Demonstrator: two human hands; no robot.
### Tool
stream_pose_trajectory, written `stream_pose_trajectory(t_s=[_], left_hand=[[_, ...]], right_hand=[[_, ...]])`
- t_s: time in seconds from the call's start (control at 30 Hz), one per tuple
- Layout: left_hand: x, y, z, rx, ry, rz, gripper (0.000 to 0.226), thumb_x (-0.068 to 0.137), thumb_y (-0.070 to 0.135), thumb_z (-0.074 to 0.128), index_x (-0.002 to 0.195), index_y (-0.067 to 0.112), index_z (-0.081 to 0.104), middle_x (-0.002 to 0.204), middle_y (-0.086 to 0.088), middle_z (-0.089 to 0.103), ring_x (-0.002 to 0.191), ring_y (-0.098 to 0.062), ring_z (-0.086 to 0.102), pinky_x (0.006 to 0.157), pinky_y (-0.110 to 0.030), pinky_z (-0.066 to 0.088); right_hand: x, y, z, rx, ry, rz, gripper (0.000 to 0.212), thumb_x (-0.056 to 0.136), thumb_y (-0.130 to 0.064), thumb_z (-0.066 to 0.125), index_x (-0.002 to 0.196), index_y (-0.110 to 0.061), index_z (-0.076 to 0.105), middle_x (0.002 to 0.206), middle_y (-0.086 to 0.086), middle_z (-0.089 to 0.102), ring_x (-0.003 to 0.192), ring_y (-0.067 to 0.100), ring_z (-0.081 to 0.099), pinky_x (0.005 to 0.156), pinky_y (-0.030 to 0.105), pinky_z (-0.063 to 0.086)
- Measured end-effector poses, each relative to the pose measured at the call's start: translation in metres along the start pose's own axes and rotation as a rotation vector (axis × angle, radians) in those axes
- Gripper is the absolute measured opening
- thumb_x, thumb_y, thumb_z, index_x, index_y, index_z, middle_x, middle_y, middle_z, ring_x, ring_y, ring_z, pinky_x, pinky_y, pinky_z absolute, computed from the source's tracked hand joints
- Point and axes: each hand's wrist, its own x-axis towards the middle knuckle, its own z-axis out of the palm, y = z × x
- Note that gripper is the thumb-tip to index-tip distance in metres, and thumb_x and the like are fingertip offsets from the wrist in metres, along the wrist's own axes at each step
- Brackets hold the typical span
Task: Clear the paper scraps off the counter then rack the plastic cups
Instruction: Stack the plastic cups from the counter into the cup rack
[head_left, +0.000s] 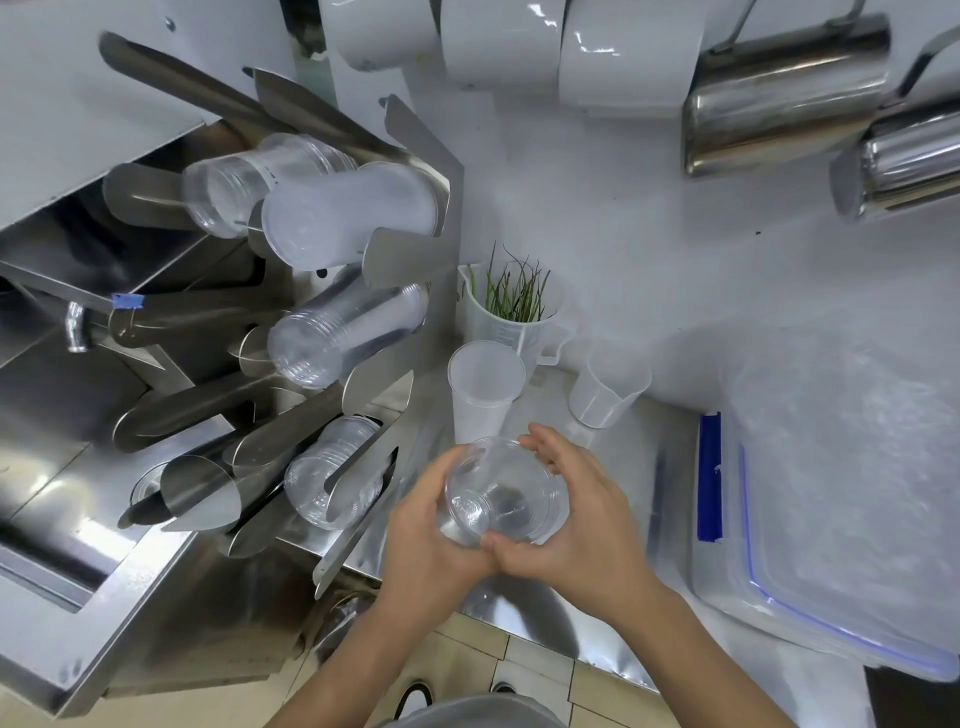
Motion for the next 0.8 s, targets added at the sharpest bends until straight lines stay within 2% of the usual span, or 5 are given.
stream_pose_trajectory(t_s=[0.1,0.4,0.5,0.67,0.8], left_hand=[[0.0,-0.004,0.0,0.001,0.017,-0.015,0.082,0.059,-0.004,0.093,0.131,0.022,0.062,0.125,0.008,0.072,0.121,-0.016,0.067,0.1,-0.047,0.057],[0.003,0.0,-0.003,-0.045,0.0,-0.056,0.087,0.059,0.008,0.096,0.135,0.023,0.057,0.13,0.004,0.07,0.124,-0.019,0.065,0.102,-0.05,0.055],[0.001,0.002,-0.004,-0.052,-0.005,-0.073,0.087,0.058,0.019,0.093,0.136,0.028,0.056,0.133,0.007,0.068,0.128,-0.015,0.063,0.104,-0.051,0.053],[0.001,0.004,-0.007,-0.103,-0.025,-0.086,0.086,0.063,0.002,0.094,0.136,0.027,0.056,0.132,0.004,0.068,0.127,-0.015,0.063,0.105,-0.051,0.053],[0.002,0.014,-0.012,-0.146,-0.001,-0.066,0.089,0.062,0.016,0.096,0.139,0.026,0.053,0.136,0.004,0.065,0.13,-0.019,0.061,0.108,-0.051,0.051]], right_hand=[[0.002,0.0,0.002,0.008,-0.012,-0.002,0.096,0.049,-0.058,0.077,0.135,-0.04,0.037,0.126,-0.026,0.049,0.115,-0.008,0.047,0.088,0.003,0.035],[0.004,0.005,0.006,0.171,-0.01,-0.003,0.095,0.055,-0.045,0.085,0.137,-0.037,0.039,0.133,-0.017,0.049,0.122,-0.002,0.048,0.093,0.001,0.036],[0.003,0.006,0.007,0.195,-0.003,-0.01,0.093,0.056,-0.047,0.085,0.137,-0.039,0.039,0.133,-0.017,0.051,0.122,0.0,0.049,0.096,0.007,0.039],[0.007,0.004,0.006,0.3,0.031,-0.022,0.077,0.063,-0.044,0.082,0.131,-0.036,0.049,0.13,-0.016,0.059,0.12,0.008,0.056,0.099,0.021,0.046],[0.011,0.0,0.001,0.454,0.078,-0.027,0.057,0.07,-0.031,0.078,0.124,-0.028,0.059,0.122,-0.01,0.066,0.113,0.017,0.061,0.099,0.036,0.051]])
